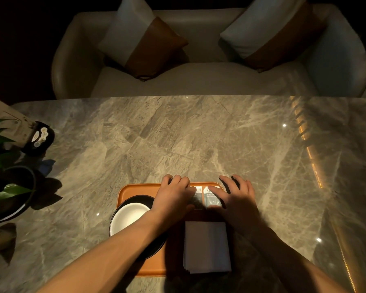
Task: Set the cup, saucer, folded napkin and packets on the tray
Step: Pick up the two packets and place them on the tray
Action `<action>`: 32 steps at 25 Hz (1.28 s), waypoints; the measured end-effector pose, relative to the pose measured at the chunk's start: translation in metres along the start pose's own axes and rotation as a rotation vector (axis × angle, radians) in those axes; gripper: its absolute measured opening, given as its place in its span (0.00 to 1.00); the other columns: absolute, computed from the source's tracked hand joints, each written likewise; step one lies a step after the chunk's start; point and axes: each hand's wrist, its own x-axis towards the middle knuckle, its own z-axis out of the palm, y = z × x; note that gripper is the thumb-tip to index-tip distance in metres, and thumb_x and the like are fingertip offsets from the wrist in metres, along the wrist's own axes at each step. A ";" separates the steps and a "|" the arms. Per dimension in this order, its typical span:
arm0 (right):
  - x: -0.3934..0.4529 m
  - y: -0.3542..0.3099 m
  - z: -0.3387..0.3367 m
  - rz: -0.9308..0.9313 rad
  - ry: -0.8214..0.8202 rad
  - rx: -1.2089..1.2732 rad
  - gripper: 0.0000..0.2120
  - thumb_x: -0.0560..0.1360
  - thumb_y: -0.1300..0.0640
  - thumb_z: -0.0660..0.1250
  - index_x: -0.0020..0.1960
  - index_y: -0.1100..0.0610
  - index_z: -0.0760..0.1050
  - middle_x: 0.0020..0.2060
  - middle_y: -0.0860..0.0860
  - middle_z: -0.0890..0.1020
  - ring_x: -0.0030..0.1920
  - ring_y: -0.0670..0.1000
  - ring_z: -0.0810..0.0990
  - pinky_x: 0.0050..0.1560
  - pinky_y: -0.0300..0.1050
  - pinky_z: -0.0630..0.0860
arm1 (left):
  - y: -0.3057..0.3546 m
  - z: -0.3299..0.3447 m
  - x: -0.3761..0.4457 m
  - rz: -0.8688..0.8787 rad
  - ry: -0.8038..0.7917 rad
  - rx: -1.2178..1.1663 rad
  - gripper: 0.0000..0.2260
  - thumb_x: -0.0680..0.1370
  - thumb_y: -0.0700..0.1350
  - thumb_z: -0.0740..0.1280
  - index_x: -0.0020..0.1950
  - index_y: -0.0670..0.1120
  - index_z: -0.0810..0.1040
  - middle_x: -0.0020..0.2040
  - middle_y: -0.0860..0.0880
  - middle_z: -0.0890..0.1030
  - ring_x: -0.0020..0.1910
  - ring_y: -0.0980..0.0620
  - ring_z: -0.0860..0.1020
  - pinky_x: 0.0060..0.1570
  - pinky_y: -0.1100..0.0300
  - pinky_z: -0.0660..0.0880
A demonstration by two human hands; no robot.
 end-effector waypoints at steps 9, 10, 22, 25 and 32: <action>0.001 0.000 0.002 0.004 0.016 -0.021 0.28 0.62 0.34 0.76 0.57 0.48 0.83 0.60 0.56 0.82 0.60 0.64 0.78 0.57 0.66 0.74 | 0.001 0.000 0.002 0.003 0.009 -0.002 0.16 0.74 0.57 0.68 0.57 0.51 0.76 0.55 0.48 0.74 0.55 0.46 0.71 0.60 0.47 0.65; 0.000 0.000 0.002 0.007 0.013 -0.015 0.29 0.61 0.35 0.76 0.57 0.48 0.83 0.60 0.56 0.82 0.60 0.64 0.78 0.57 0.66 0.74 | 0.000 0.000 0.002 0.004 0.009 0.001 0.16 0.74 0.57 0.68 0.57 0.51 0.76 0.55 0.48 0.74 0.55 0.46 0.71 0.60 0.47 0.65; -0.001 -0.001 0.007 0.025 0.040 0.060 0.29 0.60 0.38 0.79 0.57 0.50 0.82 0.58 0.55 0.82 0.59 0.64 0.78 0.57 0.68 0.74 | -0.002 0.002 0.004 0.017 0.004 0.020 0.17 0.75 0.57 0.65 0.59 0.49 0.76 0.55 0.47 0.74 0.55 0.46 0.71 0.59 0.47 0.63; -0.002 -0.002 0.008 0.003 0.058 0.107 0.28 0.59 0.43 0.81 0.56 0.51 0.82 0.58 0.57 0.82 0.59 0.66 0.78 0.56 0.68 0.74 | -0.002 0.003 0.002 0.019 0.013 0.036 0.15 0.75 0.54 0.64 0.58 0.47 0.77 0.54 0.46 0.75 0.53 0.44 0.72 0.57 0.47 0.64; 0.002 0.004 -0.003 0.109 -0.158 0.214 0.27 0.71 0.33 0.61 0.69 0.39 0.69 0.72 0.45 0.68 0.73 0.53 0.56 0.73 0.55 0.56 | -0.009 -0.017 -0.003 0.001 -0.068 -0.085 0.17 0.73 0.59 0.66 0.58 0.53 0.77 0.55 0.50 0.73 0.56 0.48 0.70 0.59 0.50 0.63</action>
